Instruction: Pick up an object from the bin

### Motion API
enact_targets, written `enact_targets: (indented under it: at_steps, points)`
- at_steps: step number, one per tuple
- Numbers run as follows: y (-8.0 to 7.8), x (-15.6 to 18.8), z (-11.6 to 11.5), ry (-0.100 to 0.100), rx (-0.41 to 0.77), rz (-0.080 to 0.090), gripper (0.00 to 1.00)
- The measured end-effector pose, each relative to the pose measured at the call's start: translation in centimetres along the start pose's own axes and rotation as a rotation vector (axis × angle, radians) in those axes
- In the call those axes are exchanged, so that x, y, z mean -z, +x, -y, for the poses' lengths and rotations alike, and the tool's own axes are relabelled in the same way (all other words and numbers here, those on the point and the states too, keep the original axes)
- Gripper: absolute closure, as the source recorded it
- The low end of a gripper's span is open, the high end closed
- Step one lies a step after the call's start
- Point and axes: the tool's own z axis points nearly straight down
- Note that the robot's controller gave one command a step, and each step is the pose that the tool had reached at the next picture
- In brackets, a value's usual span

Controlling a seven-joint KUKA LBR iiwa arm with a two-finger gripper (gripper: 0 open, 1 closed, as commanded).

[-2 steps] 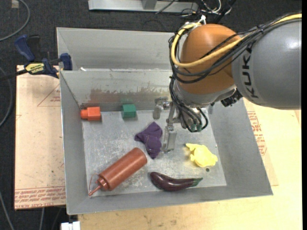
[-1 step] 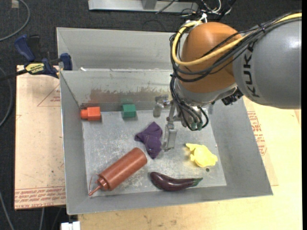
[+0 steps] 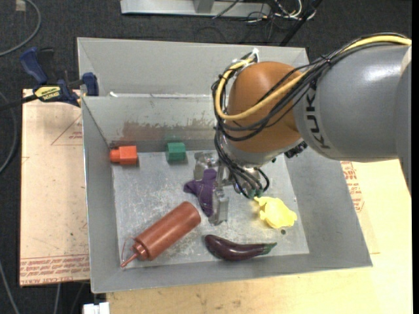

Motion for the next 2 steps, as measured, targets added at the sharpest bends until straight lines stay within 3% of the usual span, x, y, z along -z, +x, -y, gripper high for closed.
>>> enact_targets:
  at_steps: [1,2]
  points:
    - [1.6,-1.4,-4.4,-0.001,0.318,-0.002,0.0]
    - [1.7,-3.5,-5.8,-0.002,0.45,0.001,0.0]
